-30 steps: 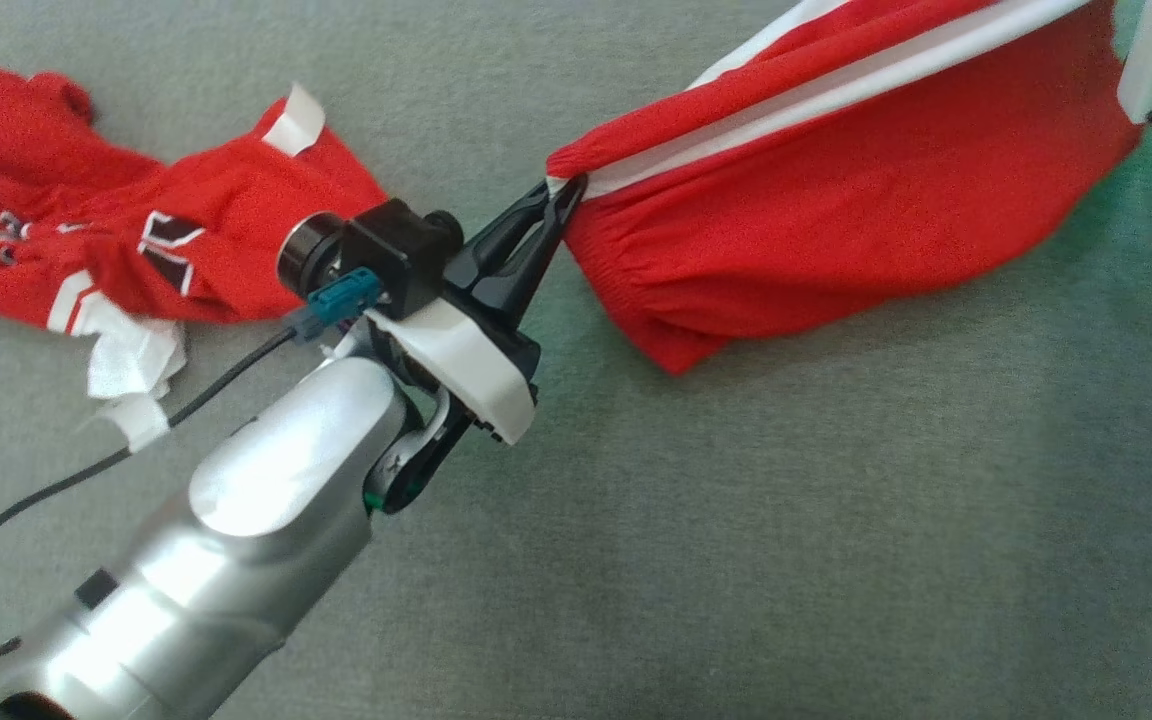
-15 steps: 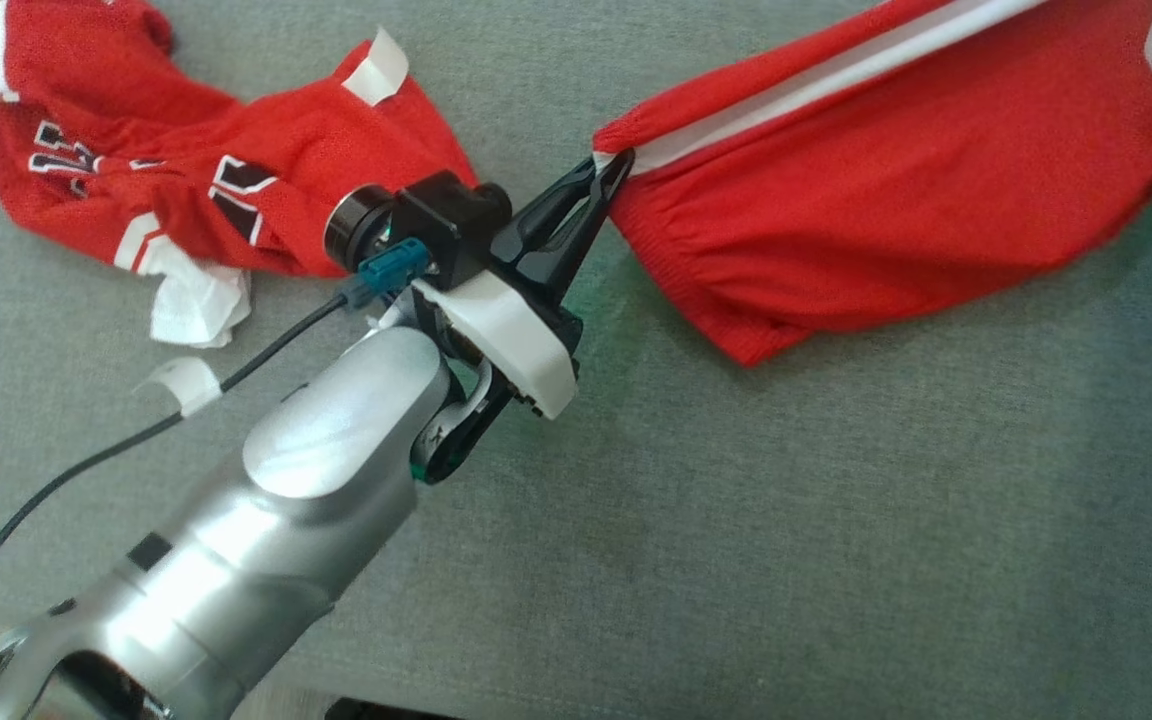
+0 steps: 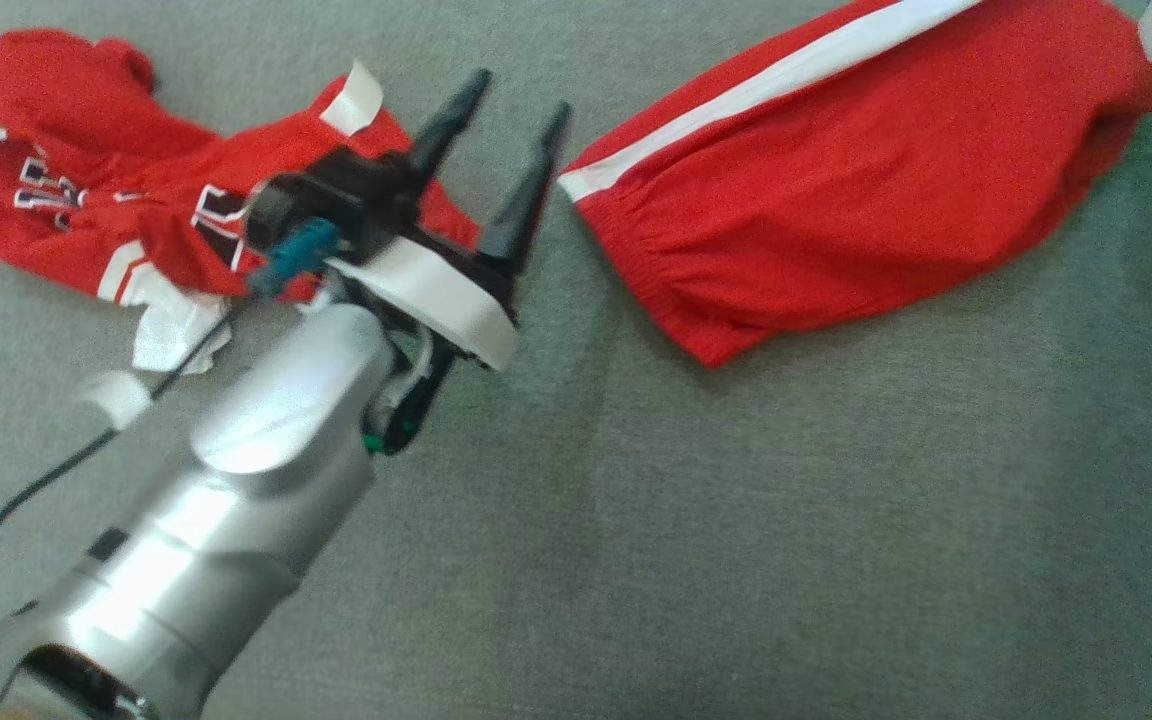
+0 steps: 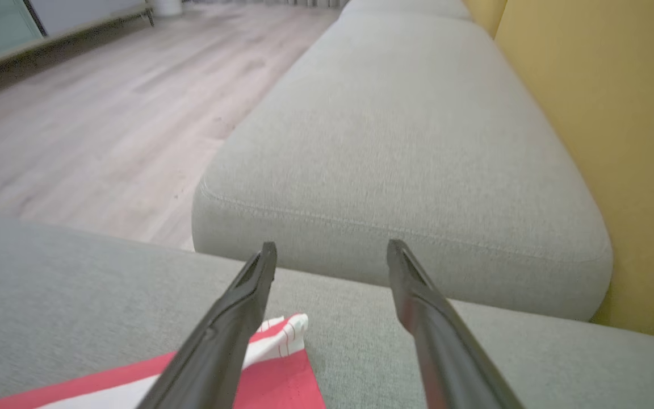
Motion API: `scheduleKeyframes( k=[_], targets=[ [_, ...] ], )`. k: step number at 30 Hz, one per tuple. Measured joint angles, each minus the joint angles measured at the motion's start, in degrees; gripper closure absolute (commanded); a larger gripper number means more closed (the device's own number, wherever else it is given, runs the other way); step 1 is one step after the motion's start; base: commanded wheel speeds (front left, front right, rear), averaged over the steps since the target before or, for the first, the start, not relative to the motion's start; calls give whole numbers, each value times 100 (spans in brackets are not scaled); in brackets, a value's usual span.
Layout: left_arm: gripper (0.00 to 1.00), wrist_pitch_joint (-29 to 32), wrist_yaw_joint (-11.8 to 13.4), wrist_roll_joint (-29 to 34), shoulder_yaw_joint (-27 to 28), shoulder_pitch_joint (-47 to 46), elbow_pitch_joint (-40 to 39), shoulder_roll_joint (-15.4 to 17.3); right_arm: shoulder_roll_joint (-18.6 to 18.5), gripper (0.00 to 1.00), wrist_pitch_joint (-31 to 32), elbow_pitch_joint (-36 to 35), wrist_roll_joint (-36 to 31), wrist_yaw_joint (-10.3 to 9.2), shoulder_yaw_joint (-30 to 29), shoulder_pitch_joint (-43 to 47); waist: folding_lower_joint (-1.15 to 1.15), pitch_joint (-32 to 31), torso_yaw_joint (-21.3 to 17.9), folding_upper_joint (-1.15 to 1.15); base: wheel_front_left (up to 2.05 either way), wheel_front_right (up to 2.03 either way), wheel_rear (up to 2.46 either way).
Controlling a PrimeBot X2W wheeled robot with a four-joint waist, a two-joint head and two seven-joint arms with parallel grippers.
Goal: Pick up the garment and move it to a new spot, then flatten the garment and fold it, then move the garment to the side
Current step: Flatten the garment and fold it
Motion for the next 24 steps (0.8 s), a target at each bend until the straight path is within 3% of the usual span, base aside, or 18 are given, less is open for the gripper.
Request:
scheduleKeyframes(
  k=[6,15,24],
  targets=[
    [0,-199,288,-92,608,163,-192,232,-74,0,-827,-342,487,0,286,443,0,-385,-304,0,0,0,0],
    [0,-250,542,191,1684,1106,-1026,419,-90,0,-1458,-988,914,0,414,1486,-1,-1003,-772,0,0,0,0],
    [0,-250,583,623,2245,2364,-1276,415,400,0,-1704,-1726,887,0,-159,2711,-1,-1523,-1117,0,0,0,0]
  ],
)
